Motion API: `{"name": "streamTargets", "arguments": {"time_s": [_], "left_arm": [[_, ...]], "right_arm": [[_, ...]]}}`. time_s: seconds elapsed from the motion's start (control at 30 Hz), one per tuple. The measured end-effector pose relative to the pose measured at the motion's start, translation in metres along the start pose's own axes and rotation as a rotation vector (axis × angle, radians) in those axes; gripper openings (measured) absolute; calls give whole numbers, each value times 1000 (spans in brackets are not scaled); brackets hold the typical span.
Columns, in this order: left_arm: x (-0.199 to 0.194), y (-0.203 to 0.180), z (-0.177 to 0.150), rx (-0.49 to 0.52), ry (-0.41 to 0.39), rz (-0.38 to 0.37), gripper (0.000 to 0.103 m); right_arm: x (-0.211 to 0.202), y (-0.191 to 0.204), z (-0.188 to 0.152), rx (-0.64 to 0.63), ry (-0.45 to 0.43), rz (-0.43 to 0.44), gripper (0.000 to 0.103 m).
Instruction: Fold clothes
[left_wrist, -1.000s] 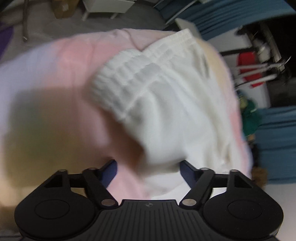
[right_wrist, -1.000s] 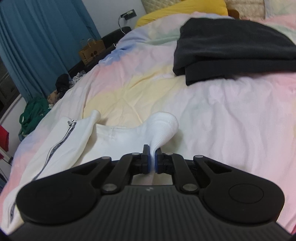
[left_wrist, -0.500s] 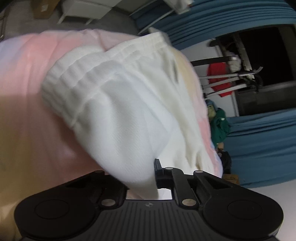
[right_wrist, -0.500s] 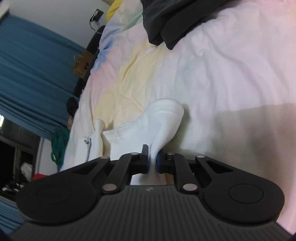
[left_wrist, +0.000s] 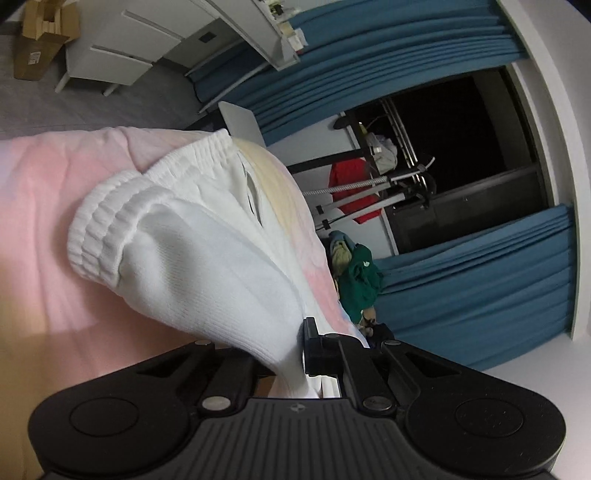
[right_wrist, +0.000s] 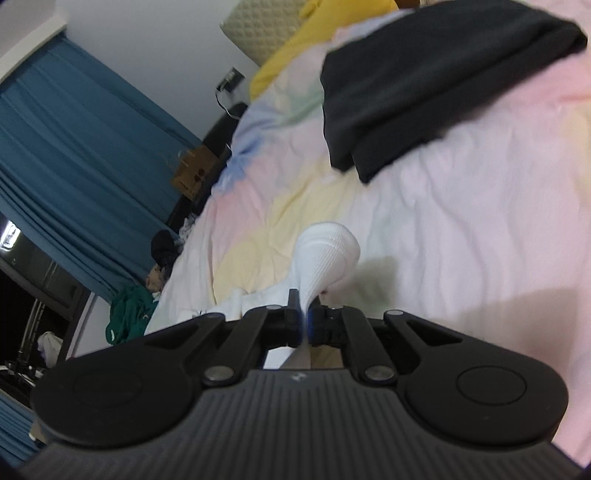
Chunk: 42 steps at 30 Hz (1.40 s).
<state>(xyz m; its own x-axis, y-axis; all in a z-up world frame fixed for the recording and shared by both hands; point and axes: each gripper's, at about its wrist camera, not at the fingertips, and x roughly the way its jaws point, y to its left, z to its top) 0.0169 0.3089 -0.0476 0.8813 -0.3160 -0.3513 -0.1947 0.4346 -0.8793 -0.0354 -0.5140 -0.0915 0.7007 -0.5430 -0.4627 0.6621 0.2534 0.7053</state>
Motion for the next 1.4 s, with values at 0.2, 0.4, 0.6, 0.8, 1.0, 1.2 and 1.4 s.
{"name": "streamTargets", "arguments": {"time_s": [0.2, 0.4, 0.6, 0.8, 1.0, 1.2, 1.4], "left_arm": [[17, -25, 18, 27, 24, 51, 6], [66, -69, 57, 39, 44, 88, 6], [164, -110, 109, 60, 40, 147, 7], [310, -118, 152, 112, 66, 244, 7], [413, -91, 154, 186, 132, 409, 9], [411, -81, 150, 231, 142, 378, 23], [351, -98, 132, 324, 94, 308, 82]], "right_arm": [[1, 12, 4, -38, 10, -1, 5], [14, 85, 13, -157, -43, 53, 5], [70, 195, 12, -306, -86, 83, 5], [178, 277, -20, -463, -76, 14, 5], [283, 288, -77, -586, 11, -69, 6], [314, 264, -91, -538, 149, -28, 12], [256, 241, -62, -407, 154, 81, 50]]}}
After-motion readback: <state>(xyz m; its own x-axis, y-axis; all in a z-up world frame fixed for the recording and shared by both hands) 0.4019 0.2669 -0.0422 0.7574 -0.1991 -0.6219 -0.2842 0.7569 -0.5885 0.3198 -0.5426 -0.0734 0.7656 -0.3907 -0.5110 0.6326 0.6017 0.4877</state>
